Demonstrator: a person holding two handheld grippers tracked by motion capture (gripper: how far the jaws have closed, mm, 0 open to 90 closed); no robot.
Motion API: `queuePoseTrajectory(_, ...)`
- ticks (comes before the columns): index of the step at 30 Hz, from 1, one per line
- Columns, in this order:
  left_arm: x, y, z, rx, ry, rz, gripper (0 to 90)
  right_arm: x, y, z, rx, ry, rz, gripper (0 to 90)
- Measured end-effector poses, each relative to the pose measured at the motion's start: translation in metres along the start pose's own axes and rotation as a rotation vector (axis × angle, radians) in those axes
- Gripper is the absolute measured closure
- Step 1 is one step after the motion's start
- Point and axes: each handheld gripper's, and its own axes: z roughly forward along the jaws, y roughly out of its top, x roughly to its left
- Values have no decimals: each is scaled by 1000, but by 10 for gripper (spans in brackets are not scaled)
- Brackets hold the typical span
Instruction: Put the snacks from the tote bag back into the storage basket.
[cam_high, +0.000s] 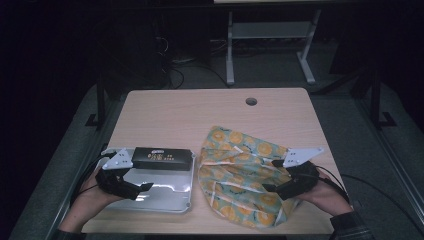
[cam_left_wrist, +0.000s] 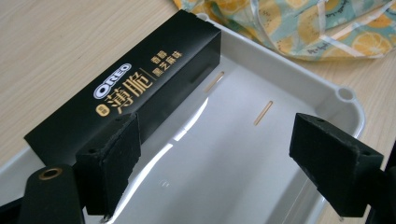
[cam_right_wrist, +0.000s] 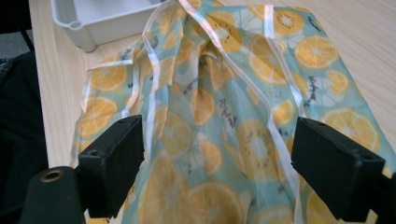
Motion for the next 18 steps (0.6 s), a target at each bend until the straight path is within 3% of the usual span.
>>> queuePoseTrajectory(7,-15,-15,10,-15,11,-33,164,8,-19,-6,-21,-27,28,163)
queuePoseTrajectory(18,-30,-36,19,15,17,-21,163,18,-41,-17,-37,-65,74,162)
